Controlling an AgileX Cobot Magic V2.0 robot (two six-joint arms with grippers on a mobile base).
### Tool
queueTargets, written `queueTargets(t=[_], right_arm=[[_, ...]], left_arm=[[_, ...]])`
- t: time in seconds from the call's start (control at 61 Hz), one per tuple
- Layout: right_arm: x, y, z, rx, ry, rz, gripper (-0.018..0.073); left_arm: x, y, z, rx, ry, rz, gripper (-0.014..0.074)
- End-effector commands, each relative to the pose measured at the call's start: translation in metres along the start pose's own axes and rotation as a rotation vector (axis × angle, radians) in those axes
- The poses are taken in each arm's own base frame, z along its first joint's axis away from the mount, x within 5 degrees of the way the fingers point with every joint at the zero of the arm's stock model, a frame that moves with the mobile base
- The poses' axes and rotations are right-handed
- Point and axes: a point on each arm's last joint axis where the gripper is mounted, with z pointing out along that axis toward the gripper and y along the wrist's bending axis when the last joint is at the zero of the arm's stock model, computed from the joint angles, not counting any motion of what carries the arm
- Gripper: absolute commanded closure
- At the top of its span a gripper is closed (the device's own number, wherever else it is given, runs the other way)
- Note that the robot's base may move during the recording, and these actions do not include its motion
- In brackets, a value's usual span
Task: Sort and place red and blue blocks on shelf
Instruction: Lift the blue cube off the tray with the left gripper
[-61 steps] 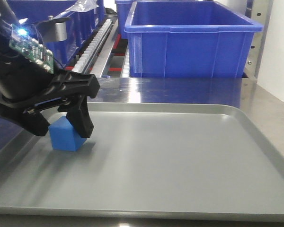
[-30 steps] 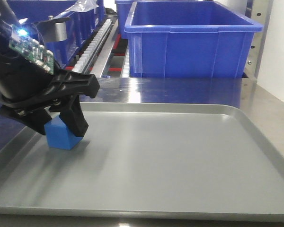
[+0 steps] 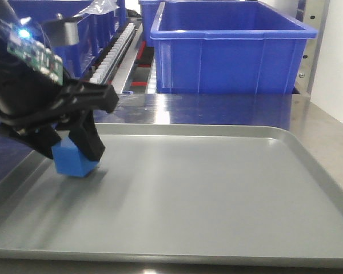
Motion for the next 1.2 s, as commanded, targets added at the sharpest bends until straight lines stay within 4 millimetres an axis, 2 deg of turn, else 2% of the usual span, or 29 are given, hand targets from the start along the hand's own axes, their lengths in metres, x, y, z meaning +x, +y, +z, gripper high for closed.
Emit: queueTargets(t=[0.0,0.262,0.443,0.574,0.722,0.918,1.181], right_arm=[[-0.016,0.002,-0.004,-0.009,-0.103,-0.02,0.051],[-0.016,0.002,-0.004,-0.009,-0.103,-0.02,0.051],[-0.016,0.002,-0.004,-0.009,-0.103,-0.02,0.051],[-0.016,0.002,-0.004,-0.009,-0.103,-0.02,0.051],[-0.016,0.002,-0.004,-0.009,-0.103,-0.02,0.051],[-0.016,0.002,-0.004,-0.009,-0.103,-0.02,0.051],[-0.016,0.002,-0.004,-0.009,-0.103,-0.02,0.051]], left_arm=[[-0.014,-0.006,-0.028,0.048,-0.133,0.002,0.0472],[-0.025,0.01,-0.064,0.035,-0.287,0.0,0.0472],[-0.03,0.032,-0.091,-0.009,-0.384,-0.036,0.0472],[-0.026,0.05,-0.108,-0.059,-0.441,-0.056,0.0472],[-0.016,0.068,-0.12,-0.109,-0.477,-0.085,0.0472],[0.006,0.086,-0.129,-0.151,-0.511,-0.138,0.0472],[0.038,0.093,-0.138,-0.159,-0.581,-0.156,0.0472]])
